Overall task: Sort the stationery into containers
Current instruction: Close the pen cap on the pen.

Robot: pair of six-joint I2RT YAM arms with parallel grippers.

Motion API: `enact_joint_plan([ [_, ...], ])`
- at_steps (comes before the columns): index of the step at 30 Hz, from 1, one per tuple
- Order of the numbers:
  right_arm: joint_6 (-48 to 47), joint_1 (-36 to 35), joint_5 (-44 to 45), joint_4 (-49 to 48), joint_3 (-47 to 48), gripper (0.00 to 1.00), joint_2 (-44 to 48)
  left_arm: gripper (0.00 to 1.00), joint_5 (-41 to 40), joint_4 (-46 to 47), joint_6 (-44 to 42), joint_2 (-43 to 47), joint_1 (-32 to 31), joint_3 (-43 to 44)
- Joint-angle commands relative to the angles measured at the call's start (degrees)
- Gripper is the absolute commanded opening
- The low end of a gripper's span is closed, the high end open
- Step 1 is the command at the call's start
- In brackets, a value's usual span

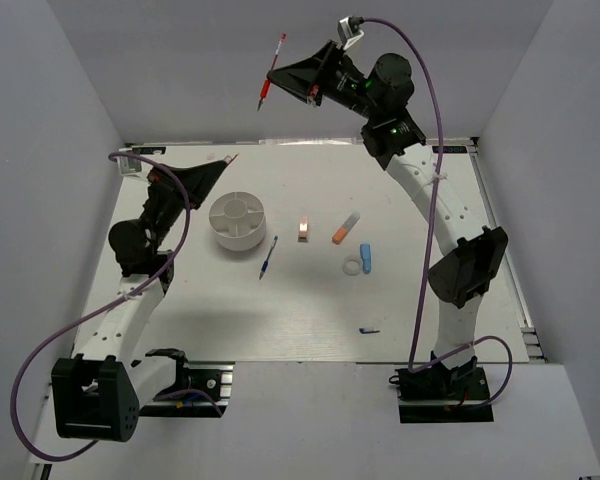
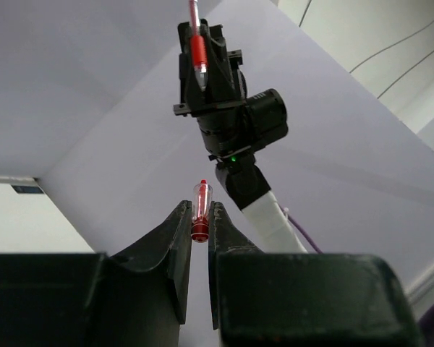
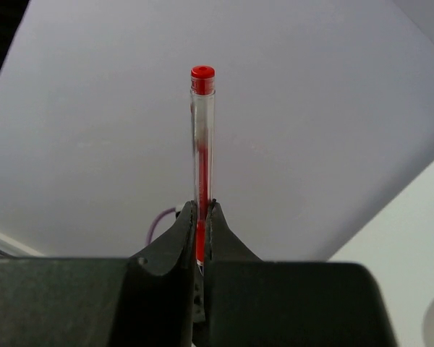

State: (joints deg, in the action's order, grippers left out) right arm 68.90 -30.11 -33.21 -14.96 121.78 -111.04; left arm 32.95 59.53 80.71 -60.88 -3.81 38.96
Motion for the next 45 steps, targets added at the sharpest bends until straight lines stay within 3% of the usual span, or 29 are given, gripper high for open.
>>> enact_joint_plan([
  [1, 4.66, -1.79, 3.50, 2.21, 5.57, 0.00, -1.19, 0.00, -3.77, -1.78, -5.82, 1.56, 0.91, 1.38],
  [15, 6.51, -7.60, 7.19, 4.85, 9.88, 0.00, -6.02, 0.00, -5.79, 0.06, -1.69, -0.91, 2.67, 7.88],
  [45, 6.24, -10.76, 7.99, 2.22, 11.64, 0.00, -6.20, 0.00, -5.18, -1.52, -3.71, 0.15, 3.20, 5.42],
])
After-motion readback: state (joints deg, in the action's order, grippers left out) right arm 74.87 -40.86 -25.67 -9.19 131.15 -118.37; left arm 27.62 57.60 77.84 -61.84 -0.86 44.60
